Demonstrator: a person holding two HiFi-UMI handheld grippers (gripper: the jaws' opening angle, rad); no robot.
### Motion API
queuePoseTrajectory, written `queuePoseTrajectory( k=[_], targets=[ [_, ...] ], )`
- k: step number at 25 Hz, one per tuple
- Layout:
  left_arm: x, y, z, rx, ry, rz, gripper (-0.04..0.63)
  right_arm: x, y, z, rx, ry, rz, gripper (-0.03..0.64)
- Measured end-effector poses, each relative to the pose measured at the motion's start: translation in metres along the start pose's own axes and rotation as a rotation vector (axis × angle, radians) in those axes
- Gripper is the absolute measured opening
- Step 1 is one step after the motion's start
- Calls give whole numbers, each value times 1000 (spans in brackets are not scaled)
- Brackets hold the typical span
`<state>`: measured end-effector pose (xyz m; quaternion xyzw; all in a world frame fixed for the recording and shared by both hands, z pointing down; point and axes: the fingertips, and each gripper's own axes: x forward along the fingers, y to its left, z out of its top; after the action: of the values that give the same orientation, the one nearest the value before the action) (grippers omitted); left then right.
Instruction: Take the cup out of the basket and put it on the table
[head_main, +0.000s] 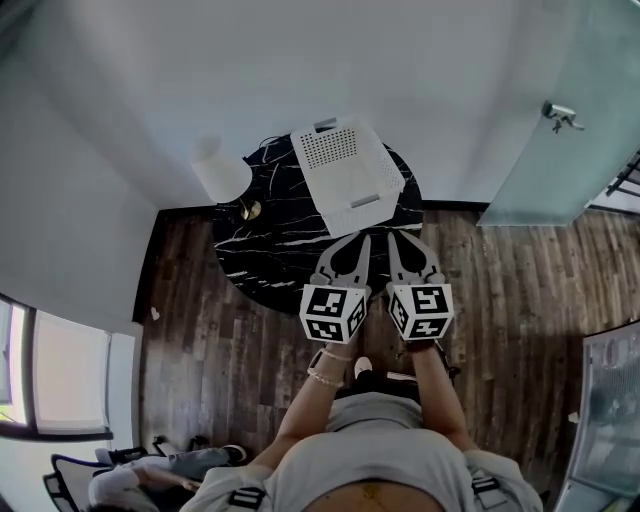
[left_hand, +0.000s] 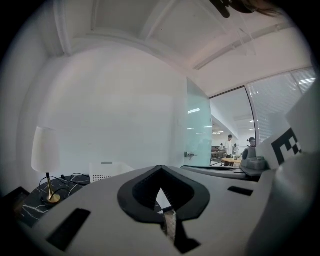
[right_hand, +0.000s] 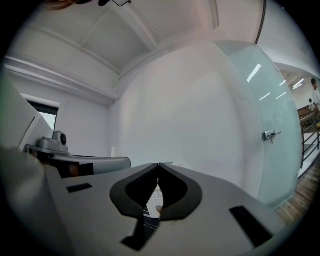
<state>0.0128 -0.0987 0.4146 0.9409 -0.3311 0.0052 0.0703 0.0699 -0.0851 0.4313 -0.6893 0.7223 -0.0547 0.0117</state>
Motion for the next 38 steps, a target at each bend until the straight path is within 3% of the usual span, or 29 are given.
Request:
queuePoseTrajectory(
  k=[19,38],
  targets=[
    [7,61,-4,-46,11,46,6,54,31,-4,-16,32,40,8],
    [92,106,9,-39,9,142,6,149,-7,8,-8,34,148,8]
  ],
)
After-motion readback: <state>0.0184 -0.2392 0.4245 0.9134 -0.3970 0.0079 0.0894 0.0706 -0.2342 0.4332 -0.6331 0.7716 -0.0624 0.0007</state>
